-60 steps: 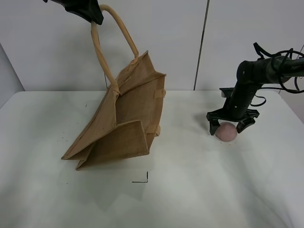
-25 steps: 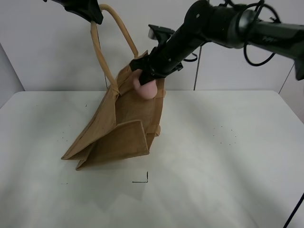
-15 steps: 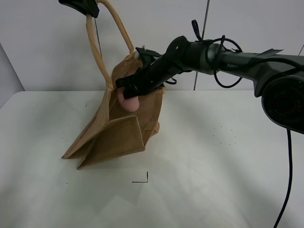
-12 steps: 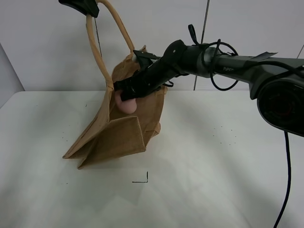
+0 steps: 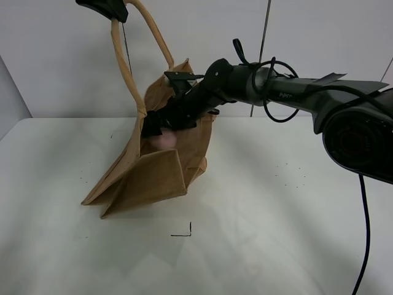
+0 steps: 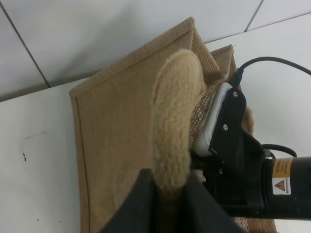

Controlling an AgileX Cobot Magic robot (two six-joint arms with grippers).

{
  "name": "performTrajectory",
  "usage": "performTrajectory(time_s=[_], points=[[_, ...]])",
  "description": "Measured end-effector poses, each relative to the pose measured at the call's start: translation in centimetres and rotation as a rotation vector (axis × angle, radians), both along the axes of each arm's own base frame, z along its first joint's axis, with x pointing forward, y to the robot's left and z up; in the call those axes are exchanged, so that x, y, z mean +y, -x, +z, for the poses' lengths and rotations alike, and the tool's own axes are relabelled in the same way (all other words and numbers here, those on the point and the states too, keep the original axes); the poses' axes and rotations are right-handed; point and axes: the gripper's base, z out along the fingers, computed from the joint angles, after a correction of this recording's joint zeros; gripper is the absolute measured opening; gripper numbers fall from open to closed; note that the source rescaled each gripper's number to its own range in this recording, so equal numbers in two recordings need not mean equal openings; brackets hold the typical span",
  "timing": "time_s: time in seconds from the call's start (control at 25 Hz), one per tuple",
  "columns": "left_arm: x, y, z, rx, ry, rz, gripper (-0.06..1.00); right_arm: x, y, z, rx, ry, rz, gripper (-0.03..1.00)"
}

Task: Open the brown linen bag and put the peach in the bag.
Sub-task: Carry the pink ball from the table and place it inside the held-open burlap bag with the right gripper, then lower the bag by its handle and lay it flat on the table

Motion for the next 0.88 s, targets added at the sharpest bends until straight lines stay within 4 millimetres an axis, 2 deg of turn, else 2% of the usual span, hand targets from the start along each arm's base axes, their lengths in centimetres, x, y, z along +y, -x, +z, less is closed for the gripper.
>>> performTrajectory(time_s=[0.2, 0.32, 0.48, 0.68, 0.76, 0.88], points=[[0.0, 0.0, 0.0, 0.000, 0.000, 0.000, 0.00, -0.4, 0.0, 2.9, 0.070, 0.076, 0.009, 1.00], [0.0, 0.0, 0.0, 0.000, 0.000, 0.000, 0.00, -1.6, 0.1, 5.5, 0.135, 0.165, -0.014, 1.00], [0.0, 0.0, 0.0, 0.000, 0.000, 0.000, 0.00, -3.6, 0.1, 7.9, 0.137, 0.309, -0.107, 1.00], [0.0, 0.0, 0.0, 0.000, 0.000, 0.000, 0.00, -6.2, -1.2, 7.8, 0.111, 0.402, -0.199, 1.00], [0.0, 0.0, 0.0, 0.000, 0.000, 0.000, 0.00, -7.9, -2.1, 7.7, 0.120, 0.405, -0.237, 1.00], [0.0, 0.0, 0.0, 0.000, 0.000, 0.000, 0.00, -12.0, -3.9, 7.7, 0.135, 0.405, -0.321, 1.00]])
